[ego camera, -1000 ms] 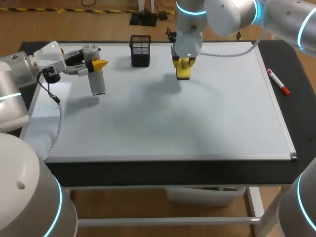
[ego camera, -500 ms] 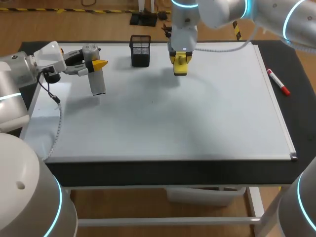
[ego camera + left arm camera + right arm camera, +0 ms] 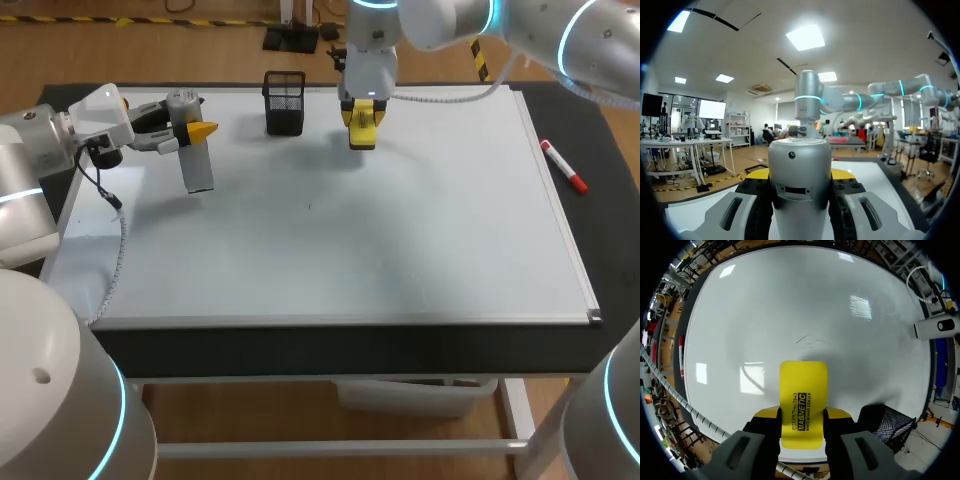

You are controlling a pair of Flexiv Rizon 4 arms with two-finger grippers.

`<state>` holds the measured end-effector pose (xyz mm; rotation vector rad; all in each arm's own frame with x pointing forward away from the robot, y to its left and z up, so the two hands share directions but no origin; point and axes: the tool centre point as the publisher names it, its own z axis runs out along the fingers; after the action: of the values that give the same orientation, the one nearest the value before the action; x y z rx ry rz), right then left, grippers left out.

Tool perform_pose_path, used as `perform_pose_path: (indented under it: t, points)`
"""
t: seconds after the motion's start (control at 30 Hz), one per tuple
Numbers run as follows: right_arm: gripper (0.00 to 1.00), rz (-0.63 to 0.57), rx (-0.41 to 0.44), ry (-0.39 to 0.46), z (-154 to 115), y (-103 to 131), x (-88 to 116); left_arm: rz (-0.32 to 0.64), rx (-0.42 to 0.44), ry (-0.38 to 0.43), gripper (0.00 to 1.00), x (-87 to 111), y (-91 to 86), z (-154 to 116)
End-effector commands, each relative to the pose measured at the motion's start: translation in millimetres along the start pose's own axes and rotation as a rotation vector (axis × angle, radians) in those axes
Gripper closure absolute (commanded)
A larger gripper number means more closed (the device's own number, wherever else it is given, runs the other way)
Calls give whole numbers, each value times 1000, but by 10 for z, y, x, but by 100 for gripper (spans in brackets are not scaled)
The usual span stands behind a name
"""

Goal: Pick up the inspection probe, press it on each red-marked spot on the whiteboard one by one, put down the probe, pick up the eraser, and wipe off all the red marks.

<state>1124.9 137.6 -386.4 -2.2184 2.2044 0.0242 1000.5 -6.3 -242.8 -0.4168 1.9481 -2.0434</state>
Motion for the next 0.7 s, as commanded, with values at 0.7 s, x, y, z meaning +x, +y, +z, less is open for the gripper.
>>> perform_pose_path:
  t: [0.7]
  points:
    - [100, -10, -63, 18, 223, -424, -76, 1, 0, -1, 100, 5, -7, -1]
